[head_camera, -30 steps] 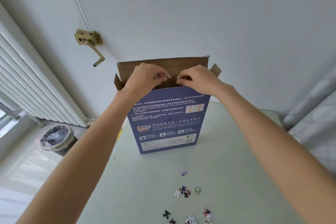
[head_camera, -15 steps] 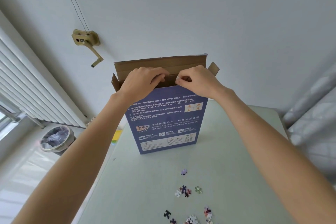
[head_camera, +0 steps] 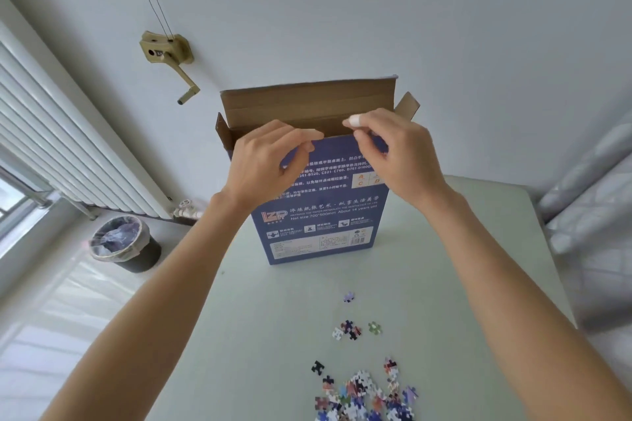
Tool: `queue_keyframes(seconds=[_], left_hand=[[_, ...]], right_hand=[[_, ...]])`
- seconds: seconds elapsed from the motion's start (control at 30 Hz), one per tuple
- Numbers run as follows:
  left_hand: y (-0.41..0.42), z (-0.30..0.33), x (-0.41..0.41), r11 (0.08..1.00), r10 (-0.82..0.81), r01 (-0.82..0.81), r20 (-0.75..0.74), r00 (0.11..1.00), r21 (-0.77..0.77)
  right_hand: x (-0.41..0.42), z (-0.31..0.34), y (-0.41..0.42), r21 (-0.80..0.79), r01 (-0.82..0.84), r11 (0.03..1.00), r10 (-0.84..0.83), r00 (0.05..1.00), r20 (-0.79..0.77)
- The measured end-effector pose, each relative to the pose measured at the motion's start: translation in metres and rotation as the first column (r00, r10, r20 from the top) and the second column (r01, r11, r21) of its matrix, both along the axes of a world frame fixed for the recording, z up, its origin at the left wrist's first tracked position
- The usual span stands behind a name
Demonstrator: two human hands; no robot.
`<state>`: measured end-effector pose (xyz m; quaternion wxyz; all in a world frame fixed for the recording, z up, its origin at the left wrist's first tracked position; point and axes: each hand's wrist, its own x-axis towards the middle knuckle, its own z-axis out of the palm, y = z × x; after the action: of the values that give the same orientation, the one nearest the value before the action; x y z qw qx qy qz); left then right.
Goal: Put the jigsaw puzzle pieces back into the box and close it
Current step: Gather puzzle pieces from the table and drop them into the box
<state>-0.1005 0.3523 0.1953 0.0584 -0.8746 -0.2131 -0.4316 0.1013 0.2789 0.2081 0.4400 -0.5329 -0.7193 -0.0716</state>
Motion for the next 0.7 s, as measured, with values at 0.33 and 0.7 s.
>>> queue_keyframes(seconds=[0.33,0.7], left_hand=[[-0.104,-0.154,-0.024,0.761,0.098,-0.229,-0.242,0.965,-0.607],[-0.136,-0.277,-0.026,0.39,-0.133,-0.566,-0.653,0.746,-0.726]], right_hand=[[0.003,-0.2,-0.129,-0.622,0.097,0.777,-0.139,0.99,-0.02],[-0.036,-0.315,-0.11,-0.89,0.159,0.427,-0.024,0.986,0.165]])
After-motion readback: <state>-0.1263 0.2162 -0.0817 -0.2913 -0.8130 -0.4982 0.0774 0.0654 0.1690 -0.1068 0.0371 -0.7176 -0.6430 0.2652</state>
